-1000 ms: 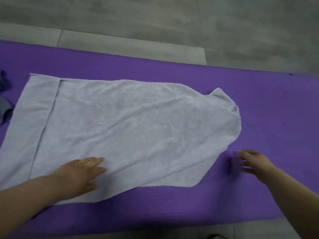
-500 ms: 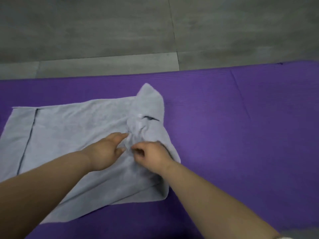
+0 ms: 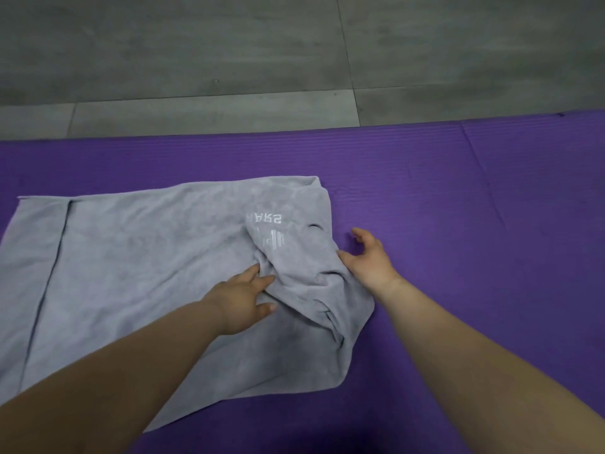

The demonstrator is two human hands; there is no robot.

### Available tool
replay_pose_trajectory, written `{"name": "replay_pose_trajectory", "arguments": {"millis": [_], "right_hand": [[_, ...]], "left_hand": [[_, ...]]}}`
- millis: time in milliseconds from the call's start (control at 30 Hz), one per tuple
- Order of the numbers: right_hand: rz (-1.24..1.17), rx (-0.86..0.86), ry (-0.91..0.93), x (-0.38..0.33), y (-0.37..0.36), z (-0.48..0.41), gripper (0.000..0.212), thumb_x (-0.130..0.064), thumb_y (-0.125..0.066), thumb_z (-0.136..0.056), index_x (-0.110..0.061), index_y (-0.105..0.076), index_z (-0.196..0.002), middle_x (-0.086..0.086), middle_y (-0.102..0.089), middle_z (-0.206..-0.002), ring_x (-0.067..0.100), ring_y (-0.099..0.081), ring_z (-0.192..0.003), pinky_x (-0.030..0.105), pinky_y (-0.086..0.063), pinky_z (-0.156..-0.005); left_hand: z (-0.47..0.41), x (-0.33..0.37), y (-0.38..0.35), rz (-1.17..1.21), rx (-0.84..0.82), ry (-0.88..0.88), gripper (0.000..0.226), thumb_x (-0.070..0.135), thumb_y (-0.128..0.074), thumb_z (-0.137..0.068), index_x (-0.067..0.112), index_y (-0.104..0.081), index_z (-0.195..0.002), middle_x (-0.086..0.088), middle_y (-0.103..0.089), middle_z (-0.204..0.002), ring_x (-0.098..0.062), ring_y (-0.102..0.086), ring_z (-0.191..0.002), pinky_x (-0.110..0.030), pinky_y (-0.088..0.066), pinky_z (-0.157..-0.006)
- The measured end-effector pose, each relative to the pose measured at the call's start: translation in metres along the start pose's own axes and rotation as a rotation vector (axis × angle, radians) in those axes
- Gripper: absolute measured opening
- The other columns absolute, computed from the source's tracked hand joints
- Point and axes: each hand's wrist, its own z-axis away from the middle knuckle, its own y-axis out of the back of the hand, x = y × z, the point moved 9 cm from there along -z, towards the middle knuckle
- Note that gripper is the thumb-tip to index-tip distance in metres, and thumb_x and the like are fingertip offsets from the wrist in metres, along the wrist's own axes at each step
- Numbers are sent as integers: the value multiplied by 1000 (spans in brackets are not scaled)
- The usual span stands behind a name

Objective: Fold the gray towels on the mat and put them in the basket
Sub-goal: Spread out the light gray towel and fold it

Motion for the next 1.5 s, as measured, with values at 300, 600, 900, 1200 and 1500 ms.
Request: {"name": "replay_pose_trajectory", "arguments": {"millis": [300, 600, 900, 1200, 1500], "right_hand": [[-110, 21, 45, -13, -7, 23, 30, -7, -62, -82, -23, -45, -62, -3, -47, -58, 1, -45, -43, 15, -36, -52], [223, 1029, 360, 1, 209, 133, 26, -20, -42, -62, 3, -52, -71, -8, -45, -76, 19, -42, -81, 28, -27, -71], [692, 385, -500, 135, 201, 97, 46, -31, -43, -87, 3, -53, -115, 27, -53, -121, 41, -50, -111, 42, -42, -91], [728, 388, -113, 28, 167, -12, 51, -29, -43, -93, -15, -32, -141, 9, -23, -152, 28, -18, -140, 42, -12, -114], [802, 689, 478, 7, 116, 50, 19, -17, -48, -71, -5, -59, -81, 17, -65, -82, 32, -59, -78, 34, -27, -78]], "left_hand": [[20, -21, 10, -71, 186, 77, 62, 44, -38, -92, 16, -13, -141, -1, -24, -151, -14, -22, -139, -30, -6, -117], [9, -15, 10, -242, 59, 120, 64, 50, -28, -94, 26, 0, -146, -4, -24, -148, -21, -31, -134, -32, -26, -109], [4, -11, 12, -313, 63, 125, 62, 51, -33, -92, 29, -10, -145, -4, -18, -150, -21, -25, -137, -32, -28, -108], [1, -12, 7, -263, 41, 75, 64, 50, -33, -93, 25, -7, -146, 0, 8, -156, -16, -4, -145, -32, -13, -116], [-1, -8, 16, -398, 124, 75, 70, 54, -26, -92, 29, 13, -144, 2, -23, -149, -17, -29, -135, -30, -26, -109]]}}
